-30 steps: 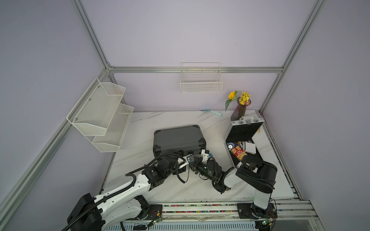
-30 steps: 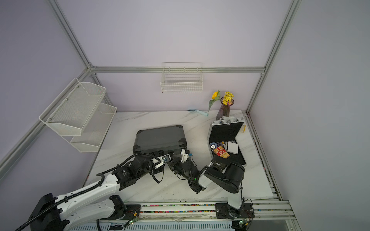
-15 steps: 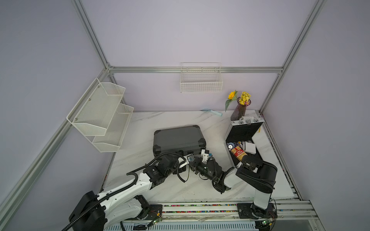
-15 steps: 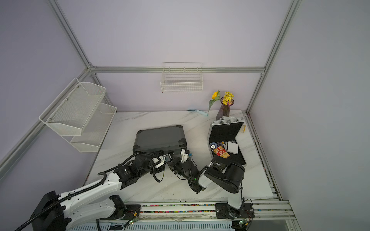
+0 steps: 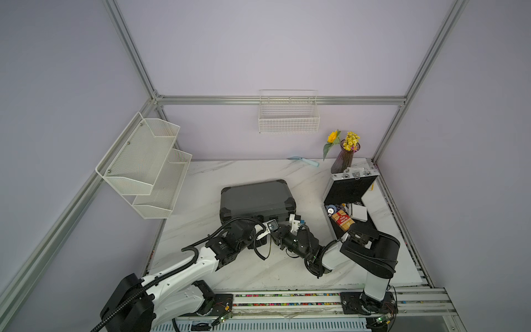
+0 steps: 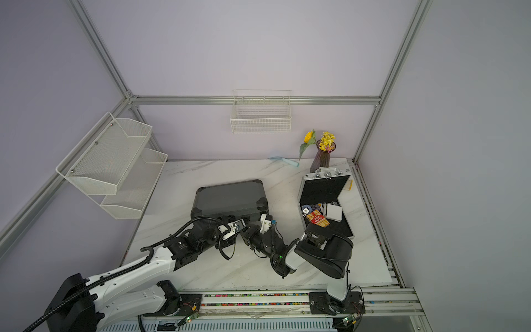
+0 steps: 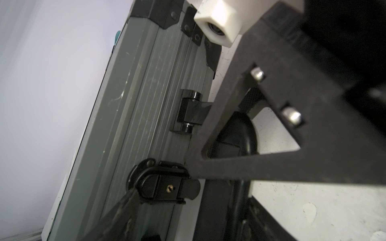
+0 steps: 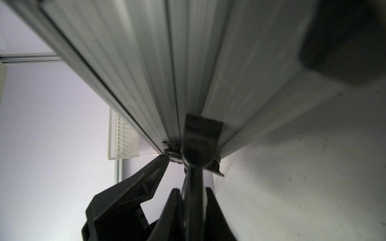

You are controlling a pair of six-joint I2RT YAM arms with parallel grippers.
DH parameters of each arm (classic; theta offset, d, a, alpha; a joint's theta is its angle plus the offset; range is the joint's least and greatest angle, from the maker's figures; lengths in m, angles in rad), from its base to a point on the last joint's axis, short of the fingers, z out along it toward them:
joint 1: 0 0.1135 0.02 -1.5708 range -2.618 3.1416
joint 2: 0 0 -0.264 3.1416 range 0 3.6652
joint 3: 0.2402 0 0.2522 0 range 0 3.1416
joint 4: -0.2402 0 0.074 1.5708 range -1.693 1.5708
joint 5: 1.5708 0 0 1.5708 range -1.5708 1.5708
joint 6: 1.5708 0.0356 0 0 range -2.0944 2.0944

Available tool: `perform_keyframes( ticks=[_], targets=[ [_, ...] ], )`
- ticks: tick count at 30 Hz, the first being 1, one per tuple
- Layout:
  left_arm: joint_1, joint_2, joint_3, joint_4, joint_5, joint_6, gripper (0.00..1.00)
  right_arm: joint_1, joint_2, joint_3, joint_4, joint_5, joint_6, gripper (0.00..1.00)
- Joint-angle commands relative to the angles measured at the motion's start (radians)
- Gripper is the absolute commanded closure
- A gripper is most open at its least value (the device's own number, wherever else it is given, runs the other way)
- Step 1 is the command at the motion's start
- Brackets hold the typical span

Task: Open the poker set cases
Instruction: Adjust the poker set case at the center of the board.

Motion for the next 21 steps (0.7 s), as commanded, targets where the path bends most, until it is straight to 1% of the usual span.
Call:
perform_keyframes(
  ticks=[1,10,18,21],
  targets=[
    [0.016,0.003,0.025,0.059,0.023,0.042,0.26,0.027,-0.113,0.064,0.34,-0.091,-0.037,1.0],
    [0.016,-0.046,0.019,0.056,0.029,0.039,0.26,0.026,-0.106,0.066,0.34,-0.086,-0.034,1.0],
    [0.016,-0.008,0.027,0.06,0.032,0.048,0.26,0.026,-0.095,0.074,0.339,-0.09,-0.03,1.0],
    [0.016,-0.017,0.035,0.059,0.034,0.05,0.26,0.026,-0.095,0.072,0.339,-0.09,-0.03,1.0]
  ],
)
